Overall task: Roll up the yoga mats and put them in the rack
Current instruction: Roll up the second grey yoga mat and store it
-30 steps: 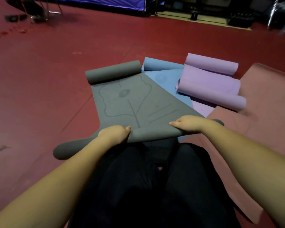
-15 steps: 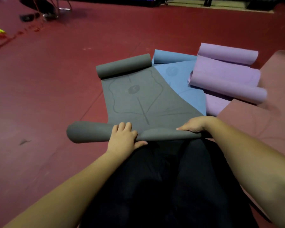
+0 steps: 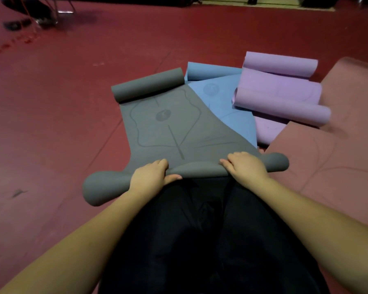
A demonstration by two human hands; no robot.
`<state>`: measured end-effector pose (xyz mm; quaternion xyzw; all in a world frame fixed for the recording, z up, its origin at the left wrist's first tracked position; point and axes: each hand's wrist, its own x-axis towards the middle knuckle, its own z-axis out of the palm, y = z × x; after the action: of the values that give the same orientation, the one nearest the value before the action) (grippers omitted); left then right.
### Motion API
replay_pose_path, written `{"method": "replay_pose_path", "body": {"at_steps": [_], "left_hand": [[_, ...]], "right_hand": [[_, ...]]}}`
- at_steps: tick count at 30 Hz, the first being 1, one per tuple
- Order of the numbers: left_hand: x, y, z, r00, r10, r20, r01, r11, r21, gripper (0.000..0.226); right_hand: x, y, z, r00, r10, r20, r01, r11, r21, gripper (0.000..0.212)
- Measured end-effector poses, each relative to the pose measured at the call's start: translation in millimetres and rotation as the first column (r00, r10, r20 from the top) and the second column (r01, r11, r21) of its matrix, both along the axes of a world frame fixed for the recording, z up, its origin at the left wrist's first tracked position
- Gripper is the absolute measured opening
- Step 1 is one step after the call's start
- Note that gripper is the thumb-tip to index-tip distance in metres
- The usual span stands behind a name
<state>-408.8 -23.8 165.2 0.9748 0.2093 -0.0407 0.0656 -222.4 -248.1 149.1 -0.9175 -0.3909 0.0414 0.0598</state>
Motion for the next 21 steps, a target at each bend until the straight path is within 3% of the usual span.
{"method": "replay_pose_path", "body": {"at_steps": [5, 10, 12, 16, 19, 21], "left_hand": [[5, -1, 22, 0.997, -0.023, -0.072, 0.024, 1.000, 0.011, 0.056], [4, -4, 45, 0.996, 0.049, 0.078, -0.059, 0.989, 0.135, 0.051], [6, -5, 48, 0.994, 0.112, -0.014, -0.110, 0.992, 0.067, 0.051], [12, -12, 29, 0.922, 0.084, -0.377, -0.126, 0.988, -0.087, 0.048], [11, -12, 18, 0.940, 0.107, -0.324, -0.115, 0.993, -0.005, 0.041], [9, -15, 16, 0.941, 0.204, -0.271, -0.210, 0.978, 0.004, 0.044]], "right_hand": [[11, 11, 19, 0.993, -0.047, -0.110, 0.037, 0.996, -0.086, 0.047], [32, 23, 76, 0.939, 0.028, -0.343, -0.109, 0.970, -0.219, 0.045], [35, 23, 79, 0.915, 0.002, -0.404, -0.131, 0.947, -0.292, 0.047], [26, 21, 54, 0.875, -0.088, -0.476, -0.175, 0.860, -0.480, 0.065], [25, 24, 46, 0.870, -0.087, -0.485, -0.173, 0.868, -0.466, 0.061], [25, 25, 46, 0.871, -0.081, -0.484, -0.187, 0.856, -0.481, 0.060]]}}
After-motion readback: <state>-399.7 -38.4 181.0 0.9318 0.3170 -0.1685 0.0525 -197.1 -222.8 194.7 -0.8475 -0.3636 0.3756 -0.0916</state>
